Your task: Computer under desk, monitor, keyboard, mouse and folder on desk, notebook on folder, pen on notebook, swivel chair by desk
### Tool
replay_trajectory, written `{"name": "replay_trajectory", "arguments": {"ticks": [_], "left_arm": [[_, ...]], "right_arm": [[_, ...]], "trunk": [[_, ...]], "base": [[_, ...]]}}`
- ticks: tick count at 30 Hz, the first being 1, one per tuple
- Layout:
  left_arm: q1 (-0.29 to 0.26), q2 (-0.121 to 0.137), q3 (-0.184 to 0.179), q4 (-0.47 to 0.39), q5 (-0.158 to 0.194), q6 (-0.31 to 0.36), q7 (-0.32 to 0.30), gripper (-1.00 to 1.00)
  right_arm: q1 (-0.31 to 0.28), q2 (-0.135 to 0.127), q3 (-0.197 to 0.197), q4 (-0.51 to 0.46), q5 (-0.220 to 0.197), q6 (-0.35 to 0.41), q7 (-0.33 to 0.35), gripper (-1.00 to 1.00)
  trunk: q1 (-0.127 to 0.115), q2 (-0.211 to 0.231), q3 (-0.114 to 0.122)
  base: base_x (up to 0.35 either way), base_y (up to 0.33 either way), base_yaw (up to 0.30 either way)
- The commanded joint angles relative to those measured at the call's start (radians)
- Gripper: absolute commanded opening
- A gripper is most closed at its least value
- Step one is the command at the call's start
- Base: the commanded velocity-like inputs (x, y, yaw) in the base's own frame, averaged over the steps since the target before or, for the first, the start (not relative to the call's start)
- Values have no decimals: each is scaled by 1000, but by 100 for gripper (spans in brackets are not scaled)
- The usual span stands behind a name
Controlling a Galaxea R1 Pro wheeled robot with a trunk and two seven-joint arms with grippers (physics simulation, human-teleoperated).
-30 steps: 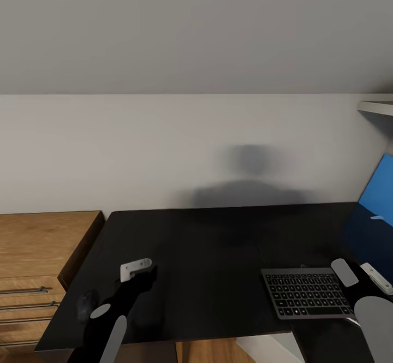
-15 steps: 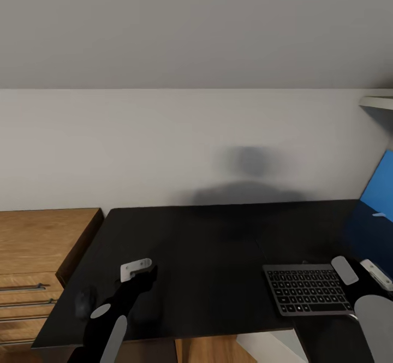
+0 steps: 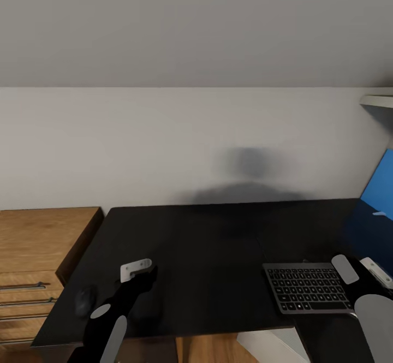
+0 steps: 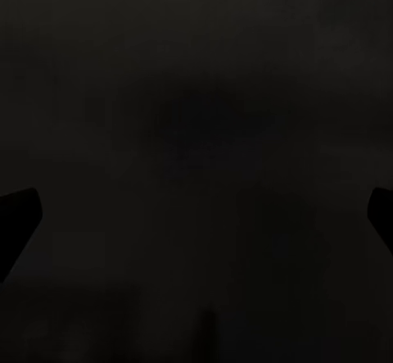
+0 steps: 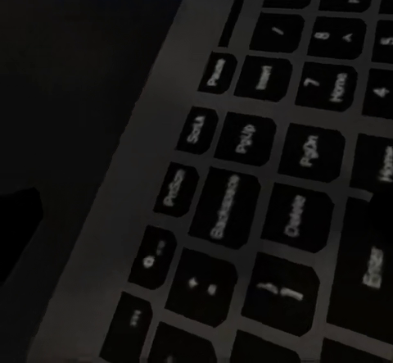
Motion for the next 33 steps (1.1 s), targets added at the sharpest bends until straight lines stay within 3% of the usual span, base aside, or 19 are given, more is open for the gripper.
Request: {"name": "replay_trajectory", "arguments": {"ticks": [1, 22, 25, 33], "left_arm": [[-1, 0, -1, -1, 10, 3, 9, 100], [-1, 0, -4, 2, 9, 3, 9, 100], [0, 0, -4, 2, 9, 3, 9, 100], [-1, 0, -4, 8, 9, 3, 9, 100]], "right_arm": [[0, 0, -4, 48, -13, 6, -5, 100], [0, 3, -5, 46, -14, 8, -6, 100], [0, 5, -4, 42, -14, 70, 0, 100], [0, 6, -4, 41, -13, 83, 7, 100]], "trunk": [[0, -1, -1], [0, -1, -1], [0, -1, -1], [0, -1, -1]], "base": [[-102, 92, 0], [-60, 56, 0], [0, 0, 0], [0, 0, 0]]}}
